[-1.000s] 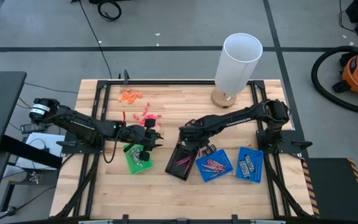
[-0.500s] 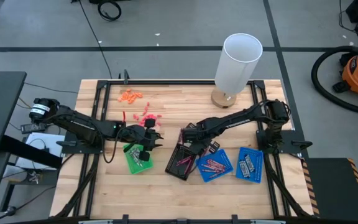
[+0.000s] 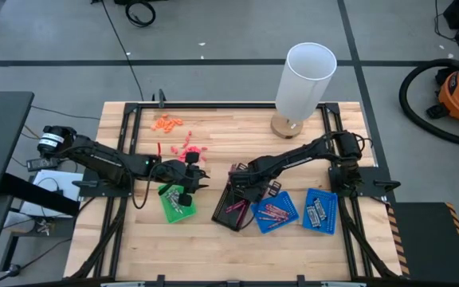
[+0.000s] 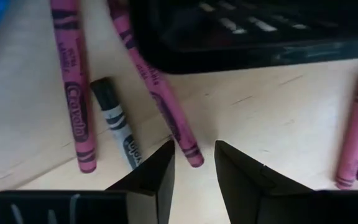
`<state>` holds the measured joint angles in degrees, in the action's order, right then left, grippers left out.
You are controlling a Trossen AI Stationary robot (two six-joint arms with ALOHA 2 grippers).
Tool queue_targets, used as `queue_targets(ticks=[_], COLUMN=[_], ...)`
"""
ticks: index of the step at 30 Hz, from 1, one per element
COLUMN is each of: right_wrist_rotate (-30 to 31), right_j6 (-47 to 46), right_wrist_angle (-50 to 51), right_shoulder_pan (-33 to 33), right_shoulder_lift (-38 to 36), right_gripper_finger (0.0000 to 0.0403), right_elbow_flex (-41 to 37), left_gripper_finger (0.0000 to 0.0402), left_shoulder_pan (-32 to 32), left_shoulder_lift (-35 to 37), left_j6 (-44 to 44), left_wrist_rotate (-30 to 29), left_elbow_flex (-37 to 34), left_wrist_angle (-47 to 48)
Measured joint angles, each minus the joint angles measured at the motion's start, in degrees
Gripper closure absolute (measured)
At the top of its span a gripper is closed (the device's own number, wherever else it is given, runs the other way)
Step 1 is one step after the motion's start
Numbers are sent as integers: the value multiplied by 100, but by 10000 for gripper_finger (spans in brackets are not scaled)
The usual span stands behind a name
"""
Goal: Sort crayons
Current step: Put the red crayon into the black bin
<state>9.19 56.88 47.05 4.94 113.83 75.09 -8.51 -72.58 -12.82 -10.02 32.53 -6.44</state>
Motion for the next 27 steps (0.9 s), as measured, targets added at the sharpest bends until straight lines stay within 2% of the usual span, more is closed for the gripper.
queue_targets(ticks=[5, 14, 25, 27], right_wrist_rotate=[-2, 107, 378, 611], right_j6=[120, 177, 495, 532], right_wrist_angle=[82, 119, 113, 116], right_shoulder_pan=[5, -30, -1, 26], right_shoulder_lift=[34, 34, 42, 48], right_gripper_finger=[296, 350, 357, 357], right_elbow_flex=[9, 5, -2, -8], left_gripper_finger=[260, 260, 260, 260], left_shoulder_pan=[0, 0, -2, -2], left_shoulder_lift=[0, 0, 0, 0], left_j6=[2, 2, 17, 17], left_wrist_rotate=[0, 0, 0, 0], left_elbow_flex=[0, 0, 0, 0], left_wrist_angle=[-1, 39, 86, 88])
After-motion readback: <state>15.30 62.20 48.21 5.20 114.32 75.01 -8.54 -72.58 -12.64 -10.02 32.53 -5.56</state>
